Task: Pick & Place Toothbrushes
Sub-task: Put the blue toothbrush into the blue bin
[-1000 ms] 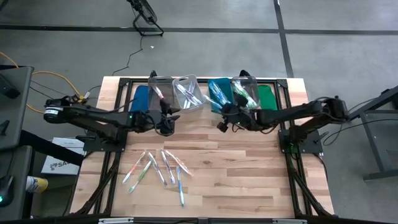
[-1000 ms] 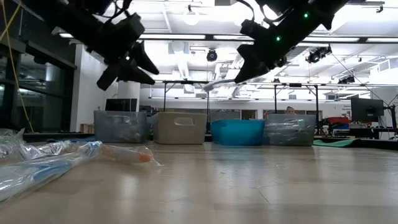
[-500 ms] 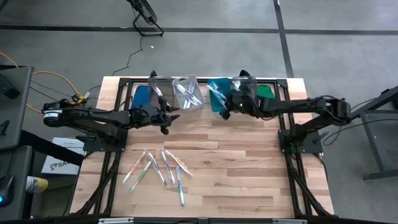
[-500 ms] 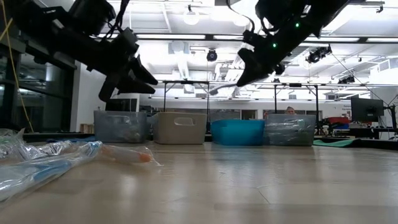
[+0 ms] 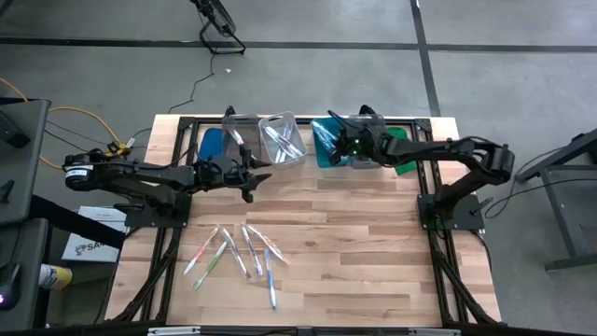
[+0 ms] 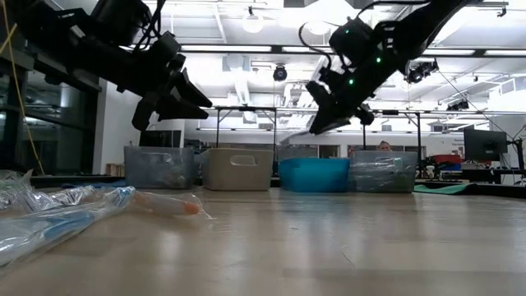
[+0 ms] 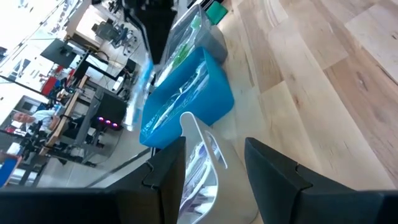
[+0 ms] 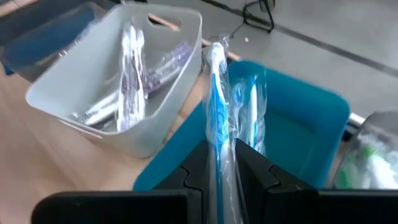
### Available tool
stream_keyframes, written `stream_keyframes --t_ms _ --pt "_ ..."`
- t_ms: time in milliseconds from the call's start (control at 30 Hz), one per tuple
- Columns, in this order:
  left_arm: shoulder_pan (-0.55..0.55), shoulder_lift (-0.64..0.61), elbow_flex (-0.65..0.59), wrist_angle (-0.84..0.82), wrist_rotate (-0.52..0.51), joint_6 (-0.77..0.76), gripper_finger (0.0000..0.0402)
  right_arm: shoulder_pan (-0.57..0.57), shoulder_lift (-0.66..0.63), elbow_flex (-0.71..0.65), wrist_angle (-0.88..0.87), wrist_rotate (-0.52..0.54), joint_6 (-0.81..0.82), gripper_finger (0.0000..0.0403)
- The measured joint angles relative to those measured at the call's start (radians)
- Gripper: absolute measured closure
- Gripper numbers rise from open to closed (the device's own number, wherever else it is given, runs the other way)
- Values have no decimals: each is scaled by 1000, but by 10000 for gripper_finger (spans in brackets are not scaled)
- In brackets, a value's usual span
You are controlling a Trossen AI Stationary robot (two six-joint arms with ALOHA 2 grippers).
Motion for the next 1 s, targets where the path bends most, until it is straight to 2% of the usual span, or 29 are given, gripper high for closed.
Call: stream_keyframes --t_ms 200,333,533,733,1000 --pt "0 0 0 0 0 2 243 -1 63 0 34 15 65 362" --pt "0 0 0 0 0 2 243 -2 88 0 64 67 94 362" --pt "-1 0 0 0 1 -5 243 -22 90 0 26 89 146 352" --pt "-1 0 0 -1 1 -5 243 -19 90 0 32 9 144 350" --pt "-1 0 0 -1 24 -11 243 -34 90 0 32 10 151 324"
